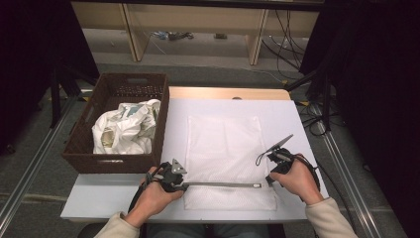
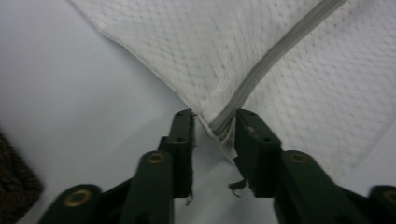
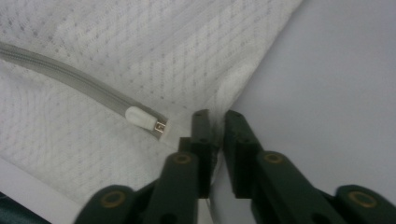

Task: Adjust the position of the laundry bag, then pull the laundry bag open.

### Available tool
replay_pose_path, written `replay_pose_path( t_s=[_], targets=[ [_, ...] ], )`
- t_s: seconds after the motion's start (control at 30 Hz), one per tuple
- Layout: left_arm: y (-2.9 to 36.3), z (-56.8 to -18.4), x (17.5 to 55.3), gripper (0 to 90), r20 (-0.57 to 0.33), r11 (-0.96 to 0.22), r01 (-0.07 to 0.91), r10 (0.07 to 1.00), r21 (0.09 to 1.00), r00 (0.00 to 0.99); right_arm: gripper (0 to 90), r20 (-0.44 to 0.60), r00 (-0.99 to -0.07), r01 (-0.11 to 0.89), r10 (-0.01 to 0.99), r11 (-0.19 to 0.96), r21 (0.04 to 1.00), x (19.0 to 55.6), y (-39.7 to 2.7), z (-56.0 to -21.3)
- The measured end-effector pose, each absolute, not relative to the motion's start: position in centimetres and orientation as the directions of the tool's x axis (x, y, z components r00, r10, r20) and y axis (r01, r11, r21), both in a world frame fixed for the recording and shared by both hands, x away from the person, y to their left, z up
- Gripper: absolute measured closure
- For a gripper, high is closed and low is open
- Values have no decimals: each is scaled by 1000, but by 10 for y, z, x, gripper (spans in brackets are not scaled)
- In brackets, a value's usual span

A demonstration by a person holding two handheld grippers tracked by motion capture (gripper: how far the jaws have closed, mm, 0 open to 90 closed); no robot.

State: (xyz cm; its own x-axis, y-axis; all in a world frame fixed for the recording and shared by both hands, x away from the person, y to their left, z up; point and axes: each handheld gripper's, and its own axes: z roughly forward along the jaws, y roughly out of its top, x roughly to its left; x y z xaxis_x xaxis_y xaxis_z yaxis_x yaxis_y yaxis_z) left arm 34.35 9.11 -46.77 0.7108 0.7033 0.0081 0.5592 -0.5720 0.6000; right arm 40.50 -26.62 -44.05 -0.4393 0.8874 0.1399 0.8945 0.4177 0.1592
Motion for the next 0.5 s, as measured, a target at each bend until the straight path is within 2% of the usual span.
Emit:
replay_pose_path(
  t_s=[0.03, 0.1, 0.13, 0.2, 0.23, 0.37, 0.4, 0.5],
  targets=[
    [91, -467, 342, 564, 8, -556, 553, 709, 621, 705, 752, 149, -417, 905, 897, 395, 156, 404, -267, -439],
    [90, -465, 340, 474, -3, -525, 545, 719, 654, 695, 711, 139, -435, 892, 890, 405, 199, 406, -273, -436],
    [92, -462, 338, 436, 20, -529, 520, 714, 671, 700, 691, 134, -420, 896, 898, 387, 219, 406, -276, -434],
    [95, -459, 334, 408, 19, -512, 495, 708, 702, 706, 681, 143, -395, 909, 908, 364, 203, 407, -277, -431],
    [97, -458, 331, 357, 30, -521, 485, 703, 702, 711, 663, 141, -384, 908, 912, 346, 237, 408, -282, -429],
    [100, -459, 327, 343, 29, -511, 468, 697, 721, 716, 656, 139, -383, 907, 913, 343, 245, 410, -288, -429],
    [99, -460, 327, 346, 21, -502, 472, 700, 725, 713, 652, 158, -334, 931, 929, 300, 207, 408, -288, -427],
    [94, -462, 326, 350, 2, -453, 469, 720, 758, 694, 649, 147, -376, 911, 915, 336, 240, 409, -291, -428]
  ],
)
